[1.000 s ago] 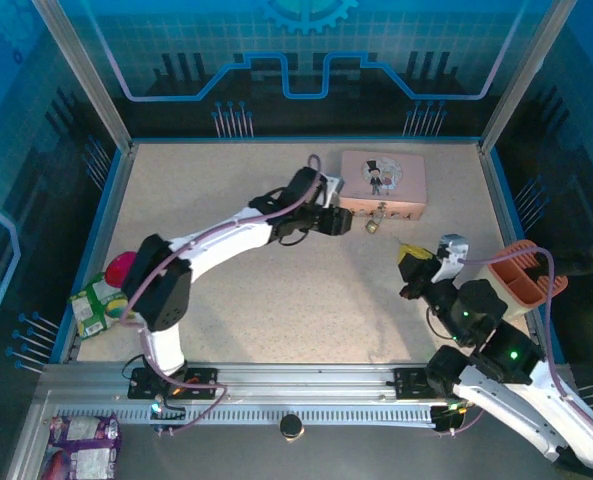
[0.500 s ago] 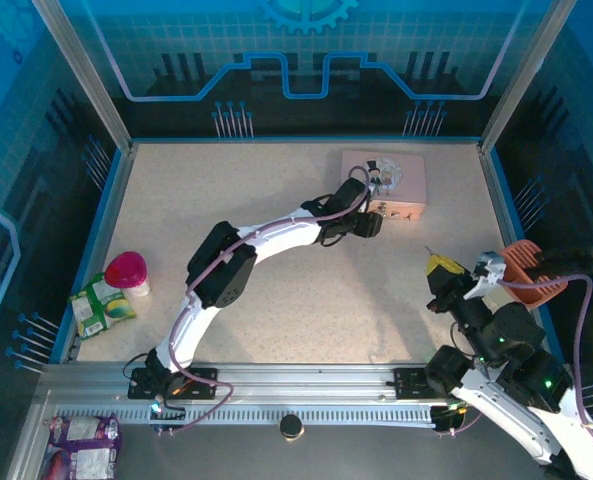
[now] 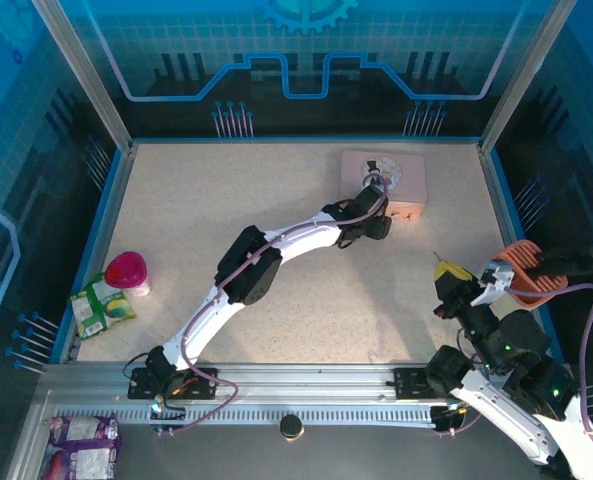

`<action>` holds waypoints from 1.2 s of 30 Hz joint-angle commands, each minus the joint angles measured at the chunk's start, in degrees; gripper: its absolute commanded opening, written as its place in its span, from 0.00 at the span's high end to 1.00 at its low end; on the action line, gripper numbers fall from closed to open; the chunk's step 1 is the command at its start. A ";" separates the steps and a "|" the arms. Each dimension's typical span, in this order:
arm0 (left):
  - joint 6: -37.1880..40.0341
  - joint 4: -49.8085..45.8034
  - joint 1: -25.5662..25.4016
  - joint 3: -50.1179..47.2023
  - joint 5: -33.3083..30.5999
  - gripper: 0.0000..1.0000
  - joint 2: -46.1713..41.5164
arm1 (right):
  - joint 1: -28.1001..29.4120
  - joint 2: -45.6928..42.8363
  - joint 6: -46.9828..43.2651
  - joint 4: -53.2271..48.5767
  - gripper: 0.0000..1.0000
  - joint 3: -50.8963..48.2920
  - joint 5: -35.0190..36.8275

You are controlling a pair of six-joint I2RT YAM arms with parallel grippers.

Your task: Unlock a padlock with a key

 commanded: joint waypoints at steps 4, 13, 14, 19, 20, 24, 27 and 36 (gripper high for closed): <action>0.44 -6.09 -0.81 8.16 -5.11 0.39 5.26 | 0.15 -1.06 0.57 0.28 1.00 0.69 0.87; -1.44 -8.10 -0.88 12.63 -5.36 0.53 8.21 | 0.16 -1.06 0.80 0.33 1.00 0.32 1.18; -1.63 -8.22 -0.85 12.54 -5.47 0.58 8.17 | 0.19 -1.07 0.84 0.37 1.00 0.35 1.15; -1.85 -8.21 -0.78 11.35 -7.14 0.67 7.06 | 0.20 -1.06 1.27 0.25 1.00 -0.02 1.24; -1.95 -7.82 -0.73 10.50 -7.54 0.68 6.48 | 0.14 -1.06 1.36 0.30 1.00 -0.26 1.16; -3.26 -2.66 0.25 1.75 -8.11 0.73 1.50 | 0.16 -0.75 2.68 -0.46 1.00 -0.94 1.66; -3.89 0.36 1.43 -4.31 -7.82 0.75 -2.31 | 0.19 -0.38 3.83 -0.99 1.00 -1.08 1.54; -4.03 6.48 6.30 -22.78 -5.92 0.76 -13.72 | 0.15 3.31 5.88 0.33 1.00 -1.50 -0.23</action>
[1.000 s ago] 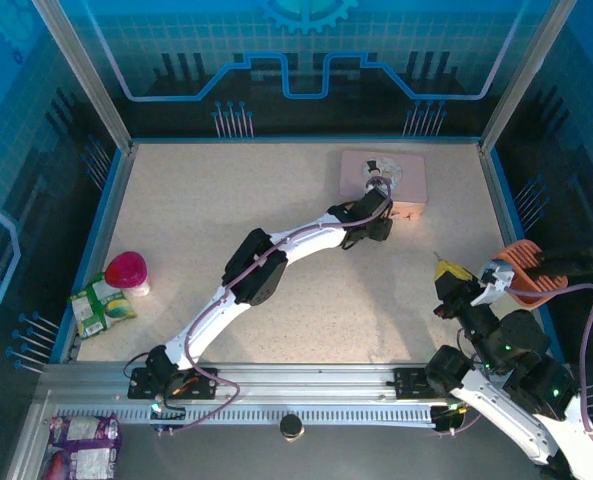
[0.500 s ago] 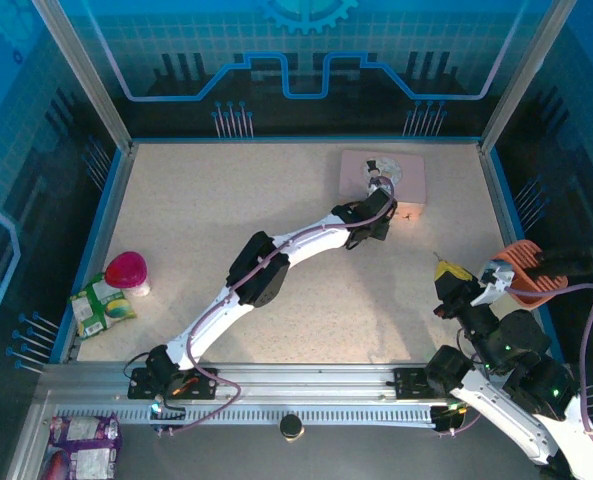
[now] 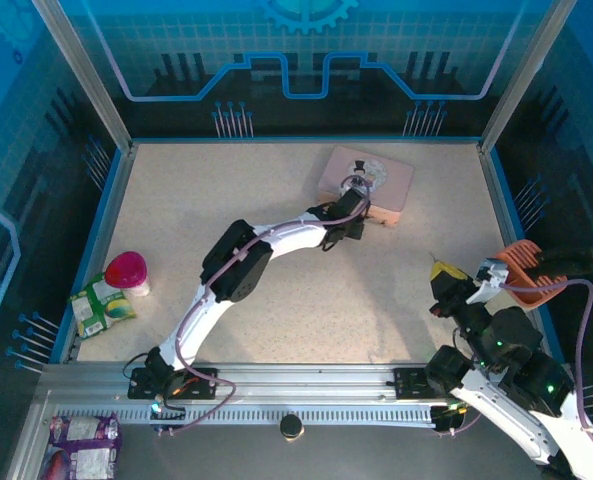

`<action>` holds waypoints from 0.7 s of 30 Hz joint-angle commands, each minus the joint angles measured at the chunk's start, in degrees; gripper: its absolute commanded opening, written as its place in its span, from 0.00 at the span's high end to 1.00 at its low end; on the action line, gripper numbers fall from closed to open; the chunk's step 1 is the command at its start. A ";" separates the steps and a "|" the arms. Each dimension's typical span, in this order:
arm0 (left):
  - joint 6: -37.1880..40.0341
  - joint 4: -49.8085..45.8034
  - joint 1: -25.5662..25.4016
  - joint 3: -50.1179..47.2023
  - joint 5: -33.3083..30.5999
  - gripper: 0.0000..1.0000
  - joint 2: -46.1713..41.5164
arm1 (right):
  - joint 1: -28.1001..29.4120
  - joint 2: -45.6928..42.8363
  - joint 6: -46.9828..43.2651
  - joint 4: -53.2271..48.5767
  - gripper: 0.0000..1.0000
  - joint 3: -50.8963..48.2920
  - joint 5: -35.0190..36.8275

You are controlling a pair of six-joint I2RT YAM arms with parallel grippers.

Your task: Unlock a padlock with a key

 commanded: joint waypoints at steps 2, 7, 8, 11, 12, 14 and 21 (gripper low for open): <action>-2.11 1.92 4.21 -9.78 -0.27 0.77 -7.71 | 0.18 2.75 2.06 1.45 1.00 -0.69 -1.24; -3.62 5.44 8.57 -21.65 0.39 0.77 -15.30 | 0.19 5.31 3.70 4.03 1.00 -2.19 -3.10; -3.94 6.14 9.55 -24.01 0.51 0.77 -16.86 | 0.18 5.98 3.92 4.86 1.00 -2.53 -3.45; -4.43 7.44 11.80 -30.85 0.18 0.78 -21.32 | 0.22 8.21 4.18 7.27 1.00 -3.14 -4.83; -4.66 7.80 12.50 -33.15 0.05 0.78 -22.73 | 0.18 8.99 4.20 7.96 1.00 -3.20 -5.21; -5.19 8.82 13.50 -37.30 -0.33 0.78 -25.92 | 0.19 10.45 4.13 9.23 1.00 -3.26 -5.84; -6.91 10.67 13.37 -50.62 -0.45 0.78 -35.61 | 0.15 13.80 4.63 11.23 1.00 -3.40 -7.11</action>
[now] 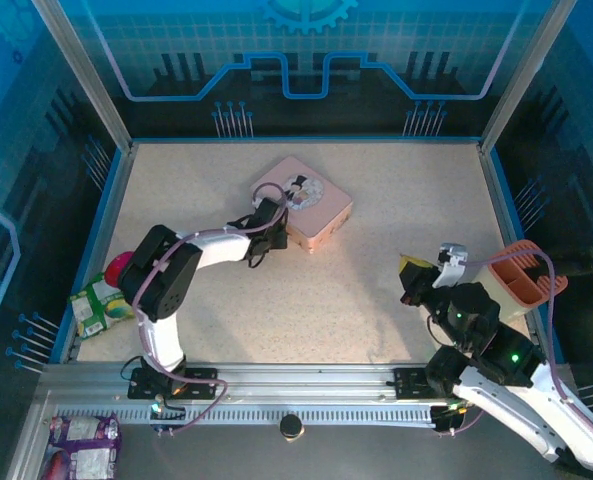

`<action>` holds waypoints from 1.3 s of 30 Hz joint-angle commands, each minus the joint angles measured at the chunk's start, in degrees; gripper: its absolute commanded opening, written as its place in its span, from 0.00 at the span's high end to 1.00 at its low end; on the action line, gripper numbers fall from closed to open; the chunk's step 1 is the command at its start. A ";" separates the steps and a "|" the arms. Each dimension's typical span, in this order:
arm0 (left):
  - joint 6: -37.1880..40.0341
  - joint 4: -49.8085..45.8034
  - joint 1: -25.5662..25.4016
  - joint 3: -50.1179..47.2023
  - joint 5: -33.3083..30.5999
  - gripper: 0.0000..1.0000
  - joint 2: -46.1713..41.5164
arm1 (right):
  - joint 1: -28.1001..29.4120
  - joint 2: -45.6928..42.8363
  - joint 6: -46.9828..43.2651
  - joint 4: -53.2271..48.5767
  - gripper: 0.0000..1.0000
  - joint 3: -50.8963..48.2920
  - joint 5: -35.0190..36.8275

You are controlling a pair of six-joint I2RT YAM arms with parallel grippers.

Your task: Unlock a padlock with a key

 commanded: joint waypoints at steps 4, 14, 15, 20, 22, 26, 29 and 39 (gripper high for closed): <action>-2.43 -0.27 -4.57 -8.05 -3.43 0.78 -8.15 | 0.23 0.77 1.80 2.27 1.00 -0.92 -0.70; -7.37 -3.78 -16.73 -3.64 -5.63 0.76 -4.60 | 0.18 0.88 4.56 1.34 1.00 -1.48 0.06; -7.56 -4.11 -17.26 -2.75 -5.91 0.75 -3.68 | 0.22 0.87 4.84 1.19 1.00 -1.52 0.01; -8.10 -2.84 -18.04 -1.02 -4.92 0.69 -1.73 | 0.18 0.69 5.90 0.38 1.00 -1.34 -0.24; -8.09 -1.93 -18.04 -1.66 -4.59 0.65 -1.90 | 0.21 0.74 5.96 0.26 1.00 -1.28 -0.11; -7.29 1.39 -18.08 -4.35 -2.75 0.57 -2.97 | 0.18 1.03 6.10 0.68 1.00 -1.24 0.19; -5.95 4.97 -18.04 -6.73 -0.74 0.52 -4.21 | 0.17 1.72 6.14 1.20 1.00 -1.20 0.26; 0.82 26.18 -11.84 -25.52 12.54 0.39 -18.58 | 0.18 3.18 6.45 2.04 1.00 -1.02 -0.94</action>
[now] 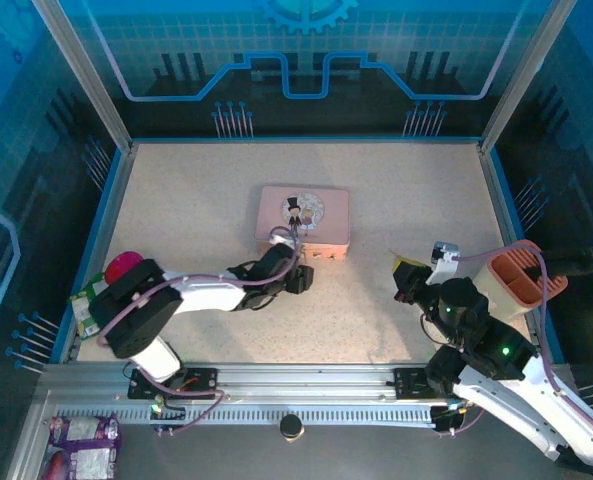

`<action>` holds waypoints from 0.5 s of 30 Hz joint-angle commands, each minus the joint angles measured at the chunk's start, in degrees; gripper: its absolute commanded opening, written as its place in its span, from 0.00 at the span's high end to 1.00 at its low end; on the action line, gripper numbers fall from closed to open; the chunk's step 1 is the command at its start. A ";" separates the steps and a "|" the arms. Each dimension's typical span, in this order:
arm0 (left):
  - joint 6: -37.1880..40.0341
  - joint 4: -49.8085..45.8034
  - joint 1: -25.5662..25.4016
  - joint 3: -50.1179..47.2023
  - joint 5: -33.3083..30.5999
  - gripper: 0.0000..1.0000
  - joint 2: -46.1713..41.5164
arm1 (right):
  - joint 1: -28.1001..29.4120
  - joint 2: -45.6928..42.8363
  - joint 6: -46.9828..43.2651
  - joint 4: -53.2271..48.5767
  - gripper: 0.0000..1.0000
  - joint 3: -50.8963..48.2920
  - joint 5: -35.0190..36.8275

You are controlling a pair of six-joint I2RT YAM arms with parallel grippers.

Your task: Unlock a padlock with a key

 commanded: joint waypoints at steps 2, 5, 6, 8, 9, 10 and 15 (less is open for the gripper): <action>2.59 14.14 5.98 -7.87 13.27 0.39 -5.51 | 0.21 0.37 1.09 1.63 1.00 -0.22 -0.50; 1.80 16.89 8.14 -9.90 18.31 0.39 -6.55 | 0.17 1.22 1.04 2.28 1.00 -0.16 -0.86; 1.13 17.40 8.66 -10.23 18.72 0.39 -6.69 | 0.16 1.63 1.07 2.49 1.00 -0.04 -1.16; -1.85 15.79 9.52 -9.99 16.40 0.39 -6.32 | 0.17 2.54 1.17 2.86 1.00 0.21 -1.77; -3.31 15.12 9.87 -9.79 15.70 0.39 -5.86 | 0.20 2.92 1.27 3.11 1.00 0.18 -2.04; -4.57 17.92 10.24 -10.50 16.80 0.39 -4.80 | 0.22 3.35 1.44 3.43 1.00 0.21 -2.32; -7.83 26.60 10.31 -10.86 19.00 0.40 0.26 | 0.25 5.05 2.16 5.29 1.00 0.05 -3.67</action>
